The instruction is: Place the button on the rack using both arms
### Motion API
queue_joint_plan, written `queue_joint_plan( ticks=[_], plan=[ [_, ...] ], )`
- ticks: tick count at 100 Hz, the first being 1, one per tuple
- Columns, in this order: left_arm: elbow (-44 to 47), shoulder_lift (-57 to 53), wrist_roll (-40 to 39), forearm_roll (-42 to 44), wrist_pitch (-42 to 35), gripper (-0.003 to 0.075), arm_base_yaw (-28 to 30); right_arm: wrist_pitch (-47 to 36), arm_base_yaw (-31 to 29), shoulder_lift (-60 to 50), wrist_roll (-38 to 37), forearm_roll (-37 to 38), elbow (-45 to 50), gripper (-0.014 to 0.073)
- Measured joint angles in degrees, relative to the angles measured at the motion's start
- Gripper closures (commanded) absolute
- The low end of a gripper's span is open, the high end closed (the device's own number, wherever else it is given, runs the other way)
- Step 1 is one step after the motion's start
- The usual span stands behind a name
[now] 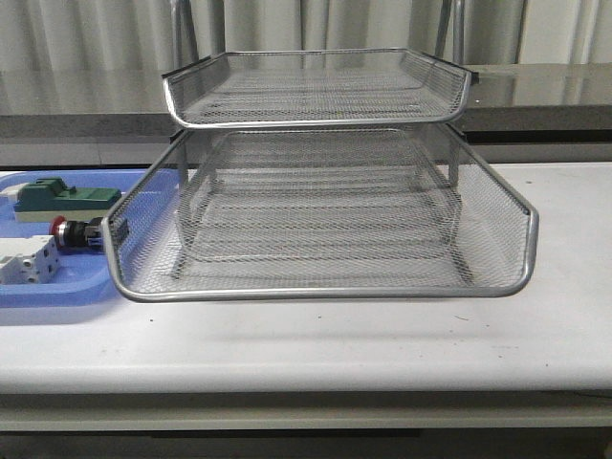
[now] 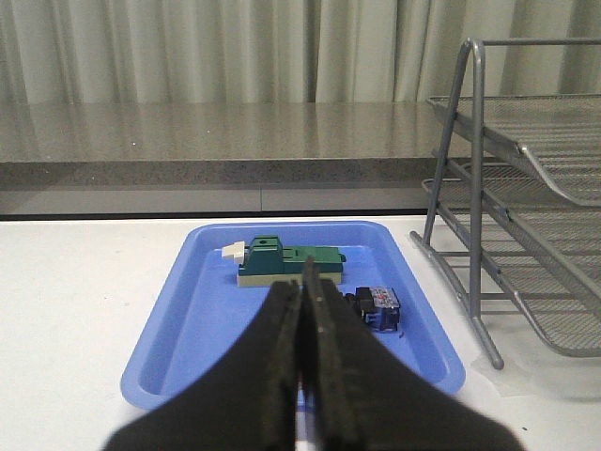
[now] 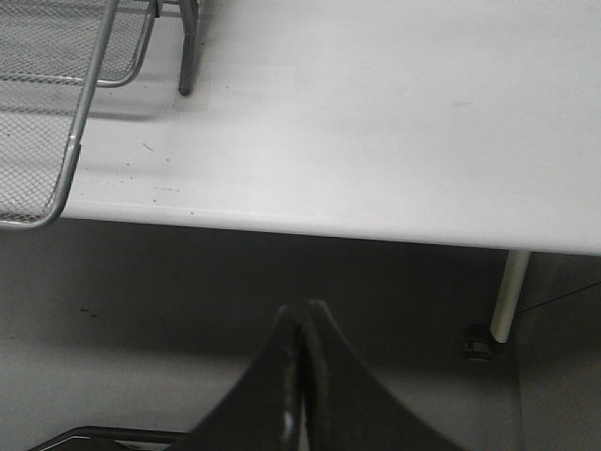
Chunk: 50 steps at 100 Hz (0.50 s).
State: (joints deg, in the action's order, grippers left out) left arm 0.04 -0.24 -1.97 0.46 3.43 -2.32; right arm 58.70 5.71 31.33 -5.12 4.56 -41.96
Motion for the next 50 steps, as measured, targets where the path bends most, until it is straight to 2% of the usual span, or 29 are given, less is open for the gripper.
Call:
queue_joint_plan(
  ticks=[50],
  plan=[
    [0.0, 0.0, 0.09, 0.08, -0.62, 0.074, 0.0, 0.0, 0.0, 0.0, 0.0, 0.0, 0.0, 0.0664]
  ],
)
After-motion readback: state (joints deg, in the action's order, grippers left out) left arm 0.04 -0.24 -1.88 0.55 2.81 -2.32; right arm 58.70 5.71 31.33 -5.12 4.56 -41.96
